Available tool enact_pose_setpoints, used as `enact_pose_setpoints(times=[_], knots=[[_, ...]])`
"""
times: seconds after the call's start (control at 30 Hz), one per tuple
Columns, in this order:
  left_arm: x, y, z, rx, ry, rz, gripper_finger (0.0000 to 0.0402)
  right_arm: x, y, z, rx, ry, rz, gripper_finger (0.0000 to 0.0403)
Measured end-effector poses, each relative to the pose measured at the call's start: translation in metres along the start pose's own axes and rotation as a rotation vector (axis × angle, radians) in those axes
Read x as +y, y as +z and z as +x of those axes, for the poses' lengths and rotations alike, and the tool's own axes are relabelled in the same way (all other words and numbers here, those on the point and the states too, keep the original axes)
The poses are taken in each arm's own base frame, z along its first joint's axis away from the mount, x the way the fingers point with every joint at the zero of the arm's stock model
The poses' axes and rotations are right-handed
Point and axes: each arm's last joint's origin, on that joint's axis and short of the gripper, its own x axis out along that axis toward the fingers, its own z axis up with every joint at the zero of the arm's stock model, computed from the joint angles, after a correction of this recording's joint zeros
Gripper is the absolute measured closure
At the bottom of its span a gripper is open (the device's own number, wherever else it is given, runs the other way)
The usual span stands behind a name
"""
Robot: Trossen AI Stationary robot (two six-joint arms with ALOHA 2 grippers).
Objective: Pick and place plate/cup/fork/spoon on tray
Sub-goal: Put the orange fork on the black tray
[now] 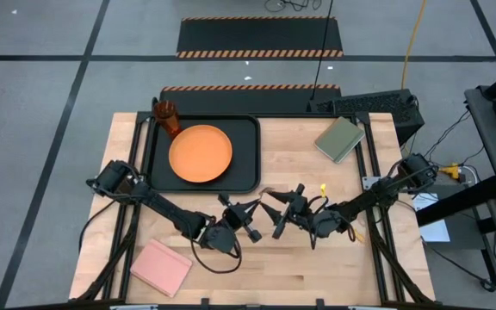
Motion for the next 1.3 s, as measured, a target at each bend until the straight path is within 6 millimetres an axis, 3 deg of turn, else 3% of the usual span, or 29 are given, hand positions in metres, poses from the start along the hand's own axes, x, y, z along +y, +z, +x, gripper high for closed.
enact_pose_setpoints(times=[0.43,0.83,1.13,1.3], knots=[[0.010,-0.005,0.011,0.025,0.096,0.063,0.0396,-0.018,0.000,0.023,0.038,0.025,-0.001,0.0277],[0.018,-0.008,0.022,0.049,0.127,0.048,0.0396,-0.031,0.002,0.038,0.043,0.031,-0.016,0.0313],[0.018,-0.007,0.022,0.045,0.134,0.046,0.0396,-0.033,0.003,0.041,0.045,0.046,-0.020,0.0390],[0.017,-0.008,0.023,0.060,0.094,0.090,0.0382,-0.034,0.002,0.042,0.051,0.040,-0.027,0.0393]])
